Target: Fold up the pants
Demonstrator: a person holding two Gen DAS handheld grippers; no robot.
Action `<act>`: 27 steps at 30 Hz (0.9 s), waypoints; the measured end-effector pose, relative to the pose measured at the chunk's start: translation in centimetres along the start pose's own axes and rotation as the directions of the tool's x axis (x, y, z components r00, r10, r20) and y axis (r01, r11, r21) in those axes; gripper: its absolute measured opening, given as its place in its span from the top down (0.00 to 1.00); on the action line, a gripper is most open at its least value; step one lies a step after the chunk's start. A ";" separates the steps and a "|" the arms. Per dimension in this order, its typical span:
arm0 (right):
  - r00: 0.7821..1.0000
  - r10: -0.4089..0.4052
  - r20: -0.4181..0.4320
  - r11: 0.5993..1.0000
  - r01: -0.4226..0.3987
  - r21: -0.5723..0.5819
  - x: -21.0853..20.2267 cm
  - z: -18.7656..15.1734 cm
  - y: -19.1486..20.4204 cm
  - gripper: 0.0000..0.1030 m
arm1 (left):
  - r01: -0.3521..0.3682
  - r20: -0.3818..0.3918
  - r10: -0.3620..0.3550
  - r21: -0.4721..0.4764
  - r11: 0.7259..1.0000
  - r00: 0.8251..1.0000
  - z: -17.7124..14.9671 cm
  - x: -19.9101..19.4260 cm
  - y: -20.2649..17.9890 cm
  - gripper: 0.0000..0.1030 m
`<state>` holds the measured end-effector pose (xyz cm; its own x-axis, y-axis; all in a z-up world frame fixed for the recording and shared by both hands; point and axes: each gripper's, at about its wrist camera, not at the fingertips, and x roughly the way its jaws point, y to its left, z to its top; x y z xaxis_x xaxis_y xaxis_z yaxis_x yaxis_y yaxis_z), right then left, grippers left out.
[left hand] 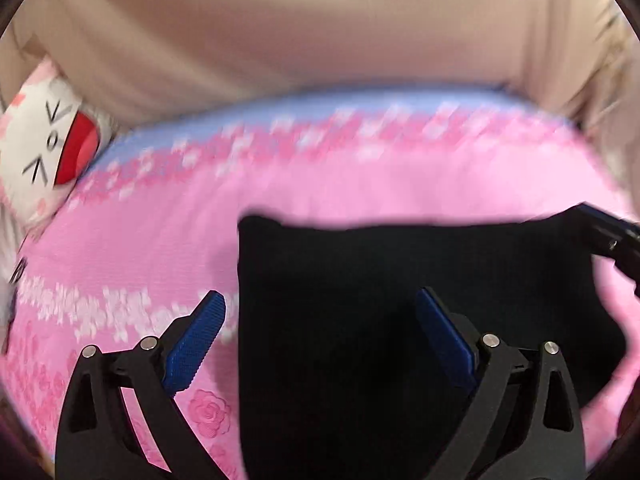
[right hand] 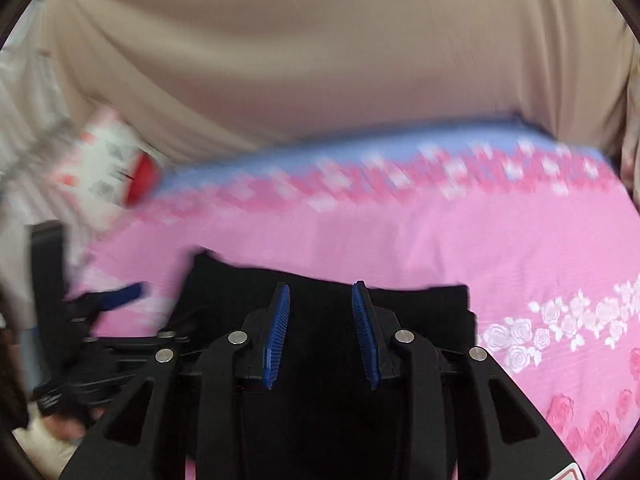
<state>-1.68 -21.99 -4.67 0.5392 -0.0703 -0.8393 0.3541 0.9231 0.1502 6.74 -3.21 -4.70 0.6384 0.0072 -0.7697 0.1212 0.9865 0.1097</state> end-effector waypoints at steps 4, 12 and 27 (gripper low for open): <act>0.982 0.190 0.018 0.956 -0.189 0.224 1.3 -1.5 -5.7 0.85 | 0.051 -0.002 -0.051 -0.037 0.998 0.999 -1.0 1.6 0.8 0.07; 0.977 0.135 0.163 0.972 -0.163 0.170 -4.4 -2.3 -2.8 0.77 | 0.027 0.011 -0.027 -0.024 0.999 1.000 -1.5 1.2 0.9 0.05; 0.989 0.084 0.118 0.978 -0.105 0.178 -5.5 -5.1 -3.9 0.73 | 0.078 0.024 -0.077 -0.057 0.995 0.997 -1.5 0.5 1.8 0.05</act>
<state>-9.97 -23.24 -3.31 0.6533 -0.0363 -0.7562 0.4262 0.8432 0.3278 6.09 -1.14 -5.82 0.6450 -0.0724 -0.7607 0.1274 0.9918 0.0137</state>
